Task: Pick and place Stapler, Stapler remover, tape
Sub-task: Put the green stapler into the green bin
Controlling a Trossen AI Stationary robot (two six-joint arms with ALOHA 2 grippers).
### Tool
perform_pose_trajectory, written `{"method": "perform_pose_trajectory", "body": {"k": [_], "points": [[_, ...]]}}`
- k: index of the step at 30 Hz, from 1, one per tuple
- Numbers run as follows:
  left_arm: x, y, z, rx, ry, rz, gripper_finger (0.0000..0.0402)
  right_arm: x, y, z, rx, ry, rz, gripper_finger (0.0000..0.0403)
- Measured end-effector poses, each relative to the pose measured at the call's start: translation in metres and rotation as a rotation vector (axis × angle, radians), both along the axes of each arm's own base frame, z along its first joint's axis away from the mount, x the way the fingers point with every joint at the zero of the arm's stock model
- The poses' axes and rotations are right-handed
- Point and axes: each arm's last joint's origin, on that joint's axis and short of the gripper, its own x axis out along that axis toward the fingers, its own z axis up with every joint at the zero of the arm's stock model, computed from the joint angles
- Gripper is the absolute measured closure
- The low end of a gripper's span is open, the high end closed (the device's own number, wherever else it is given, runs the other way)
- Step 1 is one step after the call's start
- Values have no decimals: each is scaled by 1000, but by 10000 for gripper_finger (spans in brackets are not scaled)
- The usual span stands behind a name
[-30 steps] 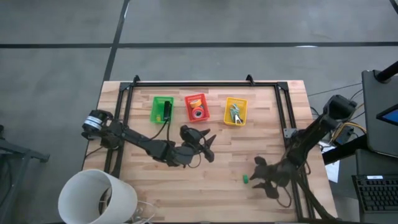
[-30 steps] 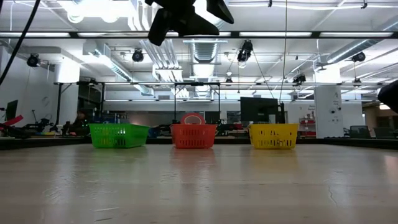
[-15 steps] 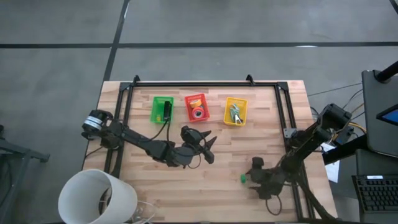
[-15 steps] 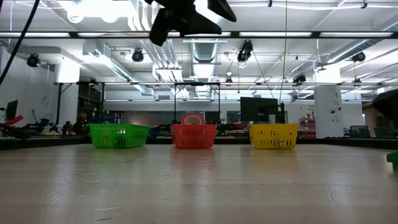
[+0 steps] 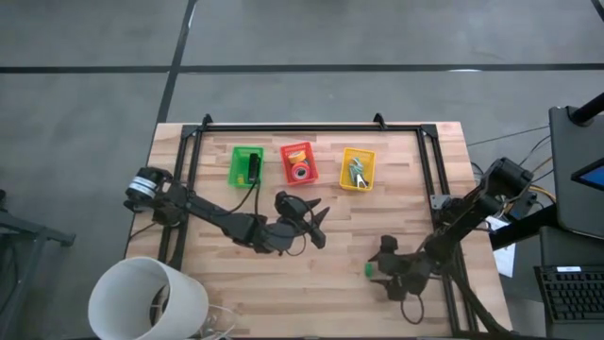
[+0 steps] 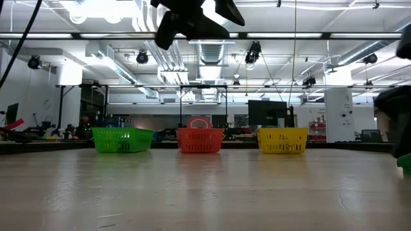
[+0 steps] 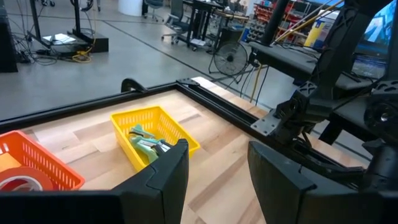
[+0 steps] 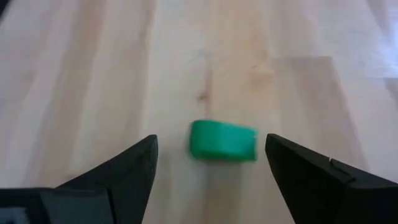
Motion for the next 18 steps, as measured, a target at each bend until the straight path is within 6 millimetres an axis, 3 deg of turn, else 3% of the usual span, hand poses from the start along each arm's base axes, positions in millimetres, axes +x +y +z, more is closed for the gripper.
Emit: {"method": "perform_pose_trajectory", "body": {"k": [10, 18], "points": [[1, 0, -2, -3, 1, 1, 234, 7, 0, -17, -47, 37, -54, 140], [1, 0, -2, -3, 1, 1, 234, 10, 2, -11, -60, 13, -48, 187]]}}
